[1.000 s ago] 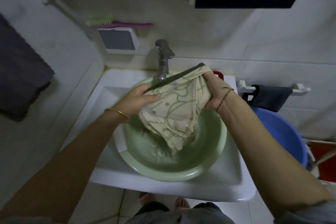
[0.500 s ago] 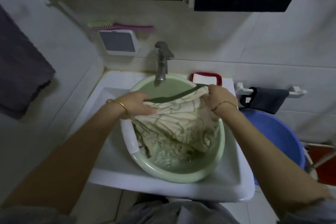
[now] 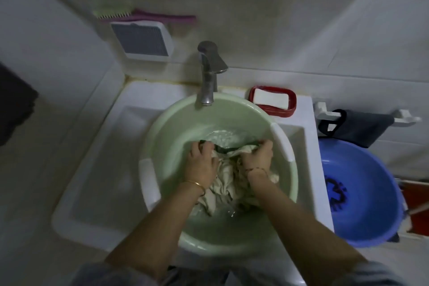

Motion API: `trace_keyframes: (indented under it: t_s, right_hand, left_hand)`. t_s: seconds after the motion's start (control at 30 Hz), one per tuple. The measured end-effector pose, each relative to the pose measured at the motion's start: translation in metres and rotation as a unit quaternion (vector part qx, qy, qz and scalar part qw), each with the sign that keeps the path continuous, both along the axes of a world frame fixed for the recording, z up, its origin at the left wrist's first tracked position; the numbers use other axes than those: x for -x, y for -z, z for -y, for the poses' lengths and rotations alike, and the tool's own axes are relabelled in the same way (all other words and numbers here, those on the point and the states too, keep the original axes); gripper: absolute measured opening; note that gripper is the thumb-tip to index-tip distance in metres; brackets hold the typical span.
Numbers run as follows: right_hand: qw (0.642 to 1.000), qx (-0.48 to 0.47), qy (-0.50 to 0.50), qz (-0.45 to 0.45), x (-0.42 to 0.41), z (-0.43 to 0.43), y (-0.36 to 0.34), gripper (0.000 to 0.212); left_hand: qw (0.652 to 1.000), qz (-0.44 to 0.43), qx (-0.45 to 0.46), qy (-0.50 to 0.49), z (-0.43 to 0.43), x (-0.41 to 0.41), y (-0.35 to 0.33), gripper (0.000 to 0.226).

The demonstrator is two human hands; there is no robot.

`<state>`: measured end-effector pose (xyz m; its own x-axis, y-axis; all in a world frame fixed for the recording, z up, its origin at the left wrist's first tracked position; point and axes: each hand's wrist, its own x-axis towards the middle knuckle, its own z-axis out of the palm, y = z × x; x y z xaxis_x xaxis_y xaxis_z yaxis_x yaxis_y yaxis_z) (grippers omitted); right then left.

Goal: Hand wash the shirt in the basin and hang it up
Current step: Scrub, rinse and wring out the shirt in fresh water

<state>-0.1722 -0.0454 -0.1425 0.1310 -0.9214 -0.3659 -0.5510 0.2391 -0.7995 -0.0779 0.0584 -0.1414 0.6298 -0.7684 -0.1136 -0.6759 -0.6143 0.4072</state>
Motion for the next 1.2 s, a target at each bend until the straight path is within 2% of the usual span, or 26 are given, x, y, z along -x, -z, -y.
trace_keyframes:
  t_s: [0.07,0.1,0.17,0.23,0.27,0.3,0.4,0.43,0.47,0.5,0.57,0.6,0.63,0.7,0.73,0.77,0.8,0.9,0.93,0.97,1.0,1.07,1.1,1.13,1.17,1.2]
  right_hand:
    - [0.991,0.051,-0.099,-0.068,-0.011,-0.008,0.010,0.039]
    - [0.967,0.102,-0.192,-0.137,-0.016,-0.009,0.014,0.037]
    - [0.871,0.188,-0.382,-0.244,-0.027,-0.006,0.025,0.038]
    - [0.788,0.226,-0.494,-0.291,-0.037,0.003,0.033,0.039]
    - [0.778,0.237,-0.497,-0.302,-0.041,0.007,0.035,0.039]
    - [0.797,0.230,-0.468,-0.306,-0.045,0.011,0.037,0.039]
    - [0.896,0.162,-0.305,-0.281,-0.051,0.011,0.038,0.040]
    - [0.905,0.166,-0.292,-0.259,-0.051,0.005,0.038,0.044]
    - [0.896,0.187,-0.324,-0.240,-0.049,-0.001,0.040,0.049]
    - [0.867,0.216,-0.391,-0.221,-0.045,-0.007,0.041,0.054]
    - [0.776,0.262,-0.531,-0.217,-0.037,-0.007,0.045,0.056]
    - [0.754,0.275,-0.546,-0.240,-0.036,-0.001,0.045,0.052]
    - [0.766,0.267,-0.516,-0.276,-0.037,0.005,0.046,0.048]
    - [0.848,0.186,-0.376,-0.324,-0.043,0.012,0.041,0.044]
    - [0.877,0.148,-0.332,-0.315,-0.045,0.007,0.037,0.048]
    - [0.884,0.133,-0.337,-0.295,-0.046,-0.001,0.033,0.054]
    - [0.872,0.148,-0.376,-0.277,-0.045,-0.010,0.032,0.060]
    - [0.764,0.250,-0.519,-0.290,-0.035,-0.015,0.034,0.056]
    - [0.743,0.264,-0.525,-0.319,-0.035,-0.007,0.037,0.054]
    - [0.744,0.259,-0.505,-0.354,-0.036,-0.001,0.040,0.054]
    - [0.762,0.240,-0.466,-0.381,-0.038,0.003,0.042,0.056]
    - [0.822,0.199,-0.364,-0.389,-0.046,-0.004,0.044,0.058]
    - [0.860,0.172,-0.317,-0.360,-0.050,-0.010,0.046,0.057]
    - [0.901,0.130,-0.283,-0.302,-0.054,-0.014,0.045,0.054]
    - [0.935,0.074,-0.264,-0.224,-0.057,-0.016,0.041,0.047]
    - [0.955,0.023,-0.259,-0.140,-0.057,-0.018,0.034,0.037]
  left_hand:
    - [0.996,0.042,-0.075,0.037,-0.011,-0.017,0.017,0.049]
    - [0.992,0.060,-0.106,0.043,-0.017,-0.026,0.024,0.055]
    - [0.988,0.074,-0.128,0.038,-0.025,-0.040,0.037,0.060]
    - [0.989,0.061,-0.131,0.002,-0.028,-0.050,0.045,0.052]
    - [0.989,0.050,-0.140,-0.019,-0.027,-0.053,0.051,0.048]
    - [0.988,0.045,-0.148,-0.030,-0.027,-0.055,0.052,0.045]
    - [0.989,0.022,-0.138,-0.055,-0.020,-0.049,0.041,0.052]
    - [0.989,-0.001,-0.124,-0.082,-0.018,-0.045,0.039,0.056]
    - [0.986,-0.020,-0.128,-0.104,-0.016,-0.040,0.039,0.058]
    - [0.983,-0.037,-0.139,-0.113,-0.016,-0.036,0.042,0.061]
    - [0.982,-0.049,-0.151,-0.101,-0.017,-0.030,0.042,0.071]
    - [0.984,-0.048,-0.146,-0.092,-0.018,-0.028,0.042,0.073]
    - [0.984,-0.052,-0.144,-0.088,-0.020,-0.027,0.041,0.071]
    - [0.984,-0.076,-0.130,-0.095,-0.021,-0.027,0.043,0.067]
    - [0.984,-0.095,-0.109,-0.105,-0.021,-0.027,0.045,0.067]
    - [0.983,-0.120,-0.081,-0.116,-0.020,-0.027,0.044,0.067]
    - [0.980,-0.140,-0.045,-0.131,-0.018,-0.027,0.042,0.066]
    - [0.979,-0.144,0.002,-0.144,-0.011,-0.032,0.037,0.068]
    - [0.982,-0.127,-0.004,-0.140,-0.010,-0.034,0.036,0.071]
    - [0.984,-0.116,-0.023,-0.136,-0.010,-0.035,0.035,0.074]
    - [0.984,-0.111,-0.046,-0.130,-0.011,-0.035,0.038,0.077]
    - [0.979,-0.134,-0.054,-0.141,-0.010,-0.035,0.038,0.079]
    - [0.972,-0.165,-0.032,-0.165,-0.006,-0.036,0.037,0.075]
    - [0.956,-0.208,0.031,-0.206,-0.002,-0.038,0.039,0.066]
    - [0.919,-0.285,0.095,-0.256,0.002,-0.043,0.039,0.051]
    - [0.864,-0.369,0.154,-0.304,0.007,-0.049,0.038,0.036]
